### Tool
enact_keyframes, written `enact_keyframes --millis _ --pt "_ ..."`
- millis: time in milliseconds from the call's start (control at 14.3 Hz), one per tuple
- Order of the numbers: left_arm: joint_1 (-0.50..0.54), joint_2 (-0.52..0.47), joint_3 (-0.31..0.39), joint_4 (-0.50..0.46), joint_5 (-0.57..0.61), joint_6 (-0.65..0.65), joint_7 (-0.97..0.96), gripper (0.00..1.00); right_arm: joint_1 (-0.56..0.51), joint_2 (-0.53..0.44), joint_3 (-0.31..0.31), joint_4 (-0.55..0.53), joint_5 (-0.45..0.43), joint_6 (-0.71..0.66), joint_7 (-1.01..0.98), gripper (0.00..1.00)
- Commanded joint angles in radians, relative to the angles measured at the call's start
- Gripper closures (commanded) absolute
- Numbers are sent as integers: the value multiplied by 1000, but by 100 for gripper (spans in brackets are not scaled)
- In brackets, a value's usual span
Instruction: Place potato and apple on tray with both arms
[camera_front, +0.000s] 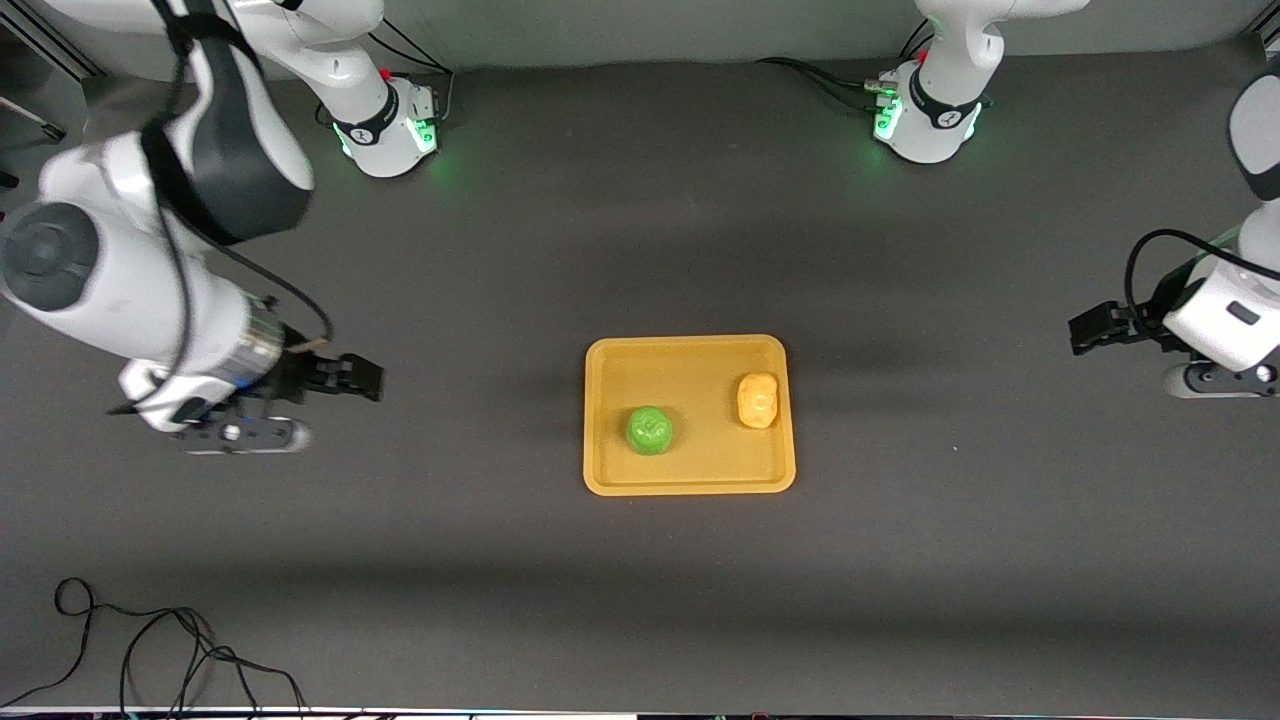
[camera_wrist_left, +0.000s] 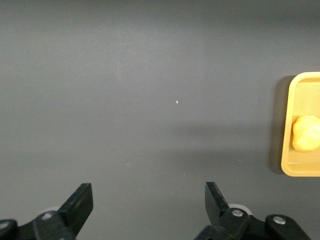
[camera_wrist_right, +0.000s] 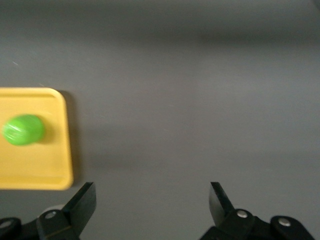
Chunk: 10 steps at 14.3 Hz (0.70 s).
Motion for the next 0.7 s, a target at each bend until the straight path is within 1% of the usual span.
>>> enact_keyframes --millis 0,70,209,279,419,488,628 --pt "19 -48 5 -16 -23 -29 65 0 14 -223 -95 -236 20 21 -76 0" --pt "19 -56 7 -13 -23 -42 65 0 13 -243 -112 -257 20 23 -84 0" --pt "13 -75 2 -16 -23 -87 70 0 7 -237 -119 -254 18 21 -98 0" --pt "7 -80 -1 -15 -18 -111 72 0 5 -242 -140 -249 18 15 -100 0" --pt "5 -91 -4 -15 -41 -103 72 0 5 -251 -171 -240 20 -22 -157 0" --pt "-1 -89 -6 -13 -50 -93 64 0 5 -251 -198 -238 20 -25 -167 0" --pt "-18 -91 -13 -12 -40 -80 52 0 5 -250 -208 -238 26 -24 -166 0"
